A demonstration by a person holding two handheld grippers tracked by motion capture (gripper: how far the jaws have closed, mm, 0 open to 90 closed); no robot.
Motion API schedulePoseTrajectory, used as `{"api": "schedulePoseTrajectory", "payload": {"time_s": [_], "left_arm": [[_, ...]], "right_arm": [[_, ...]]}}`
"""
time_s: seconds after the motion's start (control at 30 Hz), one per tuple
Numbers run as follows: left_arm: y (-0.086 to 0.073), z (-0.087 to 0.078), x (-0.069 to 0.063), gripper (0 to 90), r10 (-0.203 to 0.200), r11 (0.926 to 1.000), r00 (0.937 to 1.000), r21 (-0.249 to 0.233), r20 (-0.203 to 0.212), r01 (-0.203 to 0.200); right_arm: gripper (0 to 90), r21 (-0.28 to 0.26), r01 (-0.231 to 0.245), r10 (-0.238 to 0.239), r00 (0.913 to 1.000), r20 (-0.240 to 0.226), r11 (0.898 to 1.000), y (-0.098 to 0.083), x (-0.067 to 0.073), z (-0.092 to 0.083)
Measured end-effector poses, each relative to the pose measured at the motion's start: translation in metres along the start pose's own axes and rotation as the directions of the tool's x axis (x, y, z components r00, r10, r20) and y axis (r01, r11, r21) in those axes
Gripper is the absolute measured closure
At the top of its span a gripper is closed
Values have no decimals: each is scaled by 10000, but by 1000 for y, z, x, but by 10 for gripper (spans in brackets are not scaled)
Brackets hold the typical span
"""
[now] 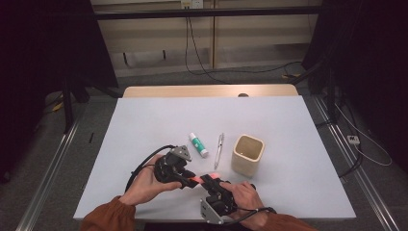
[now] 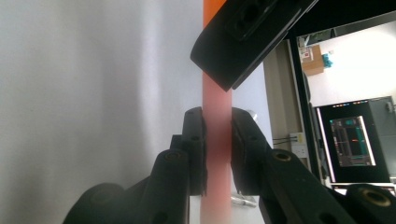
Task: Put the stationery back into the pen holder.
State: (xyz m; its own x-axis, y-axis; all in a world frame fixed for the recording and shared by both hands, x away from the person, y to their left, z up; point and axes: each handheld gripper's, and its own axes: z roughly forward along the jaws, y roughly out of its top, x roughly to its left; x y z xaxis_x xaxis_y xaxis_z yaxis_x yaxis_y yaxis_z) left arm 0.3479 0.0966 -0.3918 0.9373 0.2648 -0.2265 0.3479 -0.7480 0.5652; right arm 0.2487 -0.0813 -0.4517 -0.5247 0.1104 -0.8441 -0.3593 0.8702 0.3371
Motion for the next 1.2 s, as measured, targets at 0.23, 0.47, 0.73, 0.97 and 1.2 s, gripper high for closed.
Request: {"api": "schedulePoseTrajectory", "payload": {"time_s": [0.23, 0.47, 0.73, 0.97, 1.2], "left_arm": [[-6, -4, 2, 496, -104, 9995, 9991, -288, -400, 92], [-18, -10, 10, 260, -274, 9971, 9944, -734, -1020, 199], [-34, -11, 13, 114, -740, 9887, 9839, -1413, -1629, 510], [-56, -13, 14, 72, -1167, 9764, 9690, -2035, -2179, 718], [-80, -18, 13, 65, -1872, 9533, 9485, -2801, -2556, 1127]], "right_arm": [[786, 218, -538, 544, 9981, -293, 9983, -7, -4, 1], [786, 306, -1923, 1935, 9802, -421, 9809, -18, -15, -1], [786, 281, -3665, 3676, 9280, -610, 9300, -30, -25, -3], [786, -100, -5213, 5180, 8497, -987, 8533, -41, -36, -7], [785, -620, -6681, 6557, 7411, -1441, 7415, -49, -45, -12]]}}
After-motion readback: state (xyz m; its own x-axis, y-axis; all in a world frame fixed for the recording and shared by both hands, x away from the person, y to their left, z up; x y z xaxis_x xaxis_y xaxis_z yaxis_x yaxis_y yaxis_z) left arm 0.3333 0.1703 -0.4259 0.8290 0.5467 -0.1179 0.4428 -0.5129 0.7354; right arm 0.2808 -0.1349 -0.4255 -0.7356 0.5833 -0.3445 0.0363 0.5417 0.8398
